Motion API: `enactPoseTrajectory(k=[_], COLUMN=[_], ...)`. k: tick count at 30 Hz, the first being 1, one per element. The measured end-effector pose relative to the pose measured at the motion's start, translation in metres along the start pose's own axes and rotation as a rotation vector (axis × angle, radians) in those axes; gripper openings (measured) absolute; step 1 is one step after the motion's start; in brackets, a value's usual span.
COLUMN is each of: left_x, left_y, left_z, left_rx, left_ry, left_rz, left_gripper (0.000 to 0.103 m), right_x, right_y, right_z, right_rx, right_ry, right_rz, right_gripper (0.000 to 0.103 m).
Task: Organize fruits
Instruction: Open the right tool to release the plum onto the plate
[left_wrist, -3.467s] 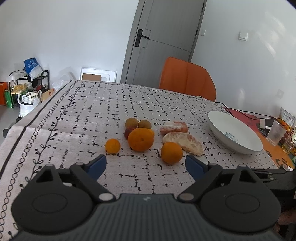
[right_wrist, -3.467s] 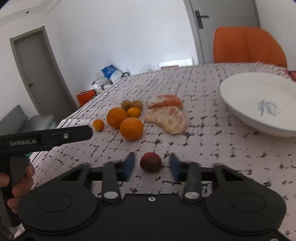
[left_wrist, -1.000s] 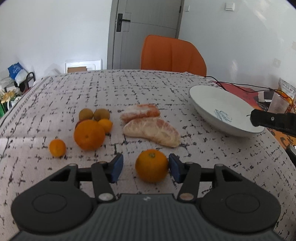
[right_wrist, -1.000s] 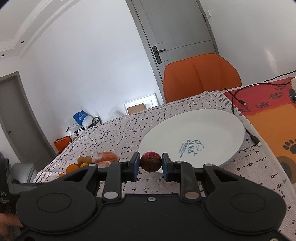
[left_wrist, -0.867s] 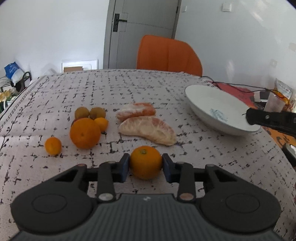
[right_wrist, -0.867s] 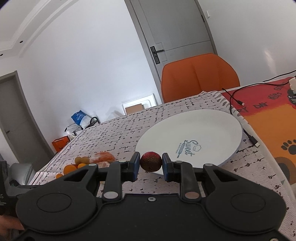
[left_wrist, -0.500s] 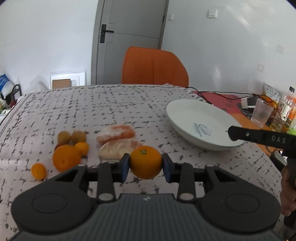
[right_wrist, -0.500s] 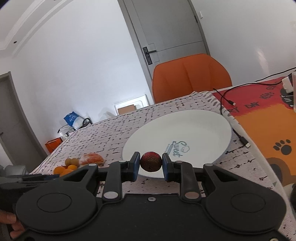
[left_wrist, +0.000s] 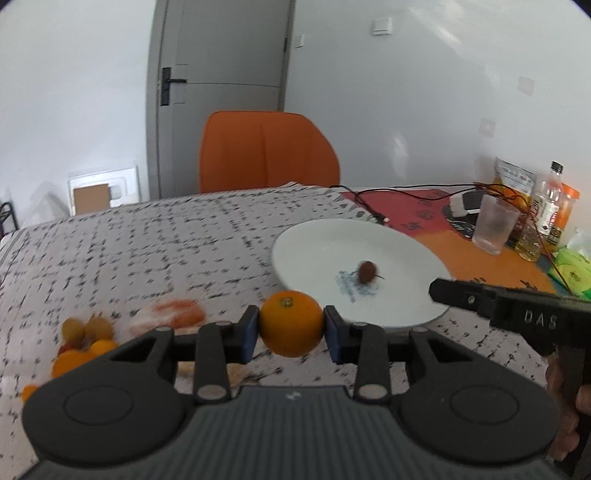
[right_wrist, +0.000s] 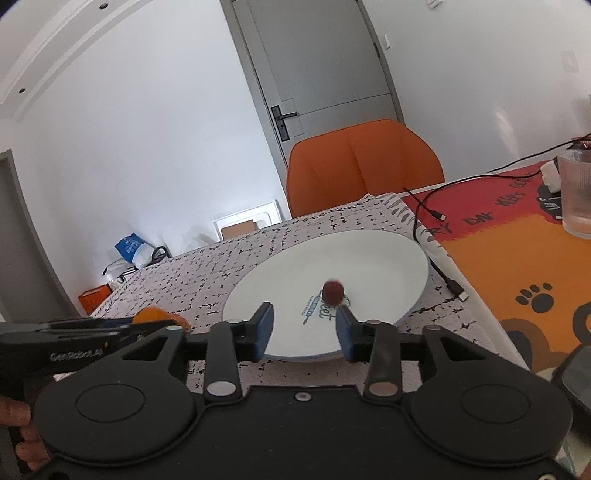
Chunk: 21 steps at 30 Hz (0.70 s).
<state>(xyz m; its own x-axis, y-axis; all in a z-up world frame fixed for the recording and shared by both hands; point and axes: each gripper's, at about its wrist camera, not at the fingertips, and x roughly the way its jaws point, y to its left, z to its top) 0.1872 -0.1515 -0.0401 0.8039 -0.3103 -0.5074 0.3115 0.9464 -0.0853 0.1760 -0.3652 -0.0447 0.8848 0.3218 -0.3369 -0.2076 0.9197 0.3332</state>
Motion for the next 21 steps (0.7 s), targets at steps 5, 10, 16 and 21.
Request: enactPoseTrajectory(k=[5, 10, 16, 21], left_x=[0.009, 0.019, 0.032, 0.039], left_y=[-0.01, -0.017, -0.019, -0.021], left_z=[0.009, 0.015, 0.019, 0.021], left_rx=[0.014, 0.017, 0.011, 0.009], left_ry=[-0.012, -0.016, -0.005, -0.004], left_rz=[-0.017, -0.025, -0.029, -0.036], left_gripper=[0.036, 0.036, 0.036, 0.036], right_x=[-0.006, -0.011, -0.015, -0.013], right_y=[-0.004, -0.008, -0.012, -0.018], right_z=[-0.002, -0.004, -0.007, -0.006], right_rx=[-0.005, -0.004, -0.025, 0.007], right_ry=[-0.019, -0.039, -0.073, -0.054], right_rz=[-0.012, -0.028, -0.076, -0.109], right_gripper=[0.061, 0.083, 0.103, 0.103])
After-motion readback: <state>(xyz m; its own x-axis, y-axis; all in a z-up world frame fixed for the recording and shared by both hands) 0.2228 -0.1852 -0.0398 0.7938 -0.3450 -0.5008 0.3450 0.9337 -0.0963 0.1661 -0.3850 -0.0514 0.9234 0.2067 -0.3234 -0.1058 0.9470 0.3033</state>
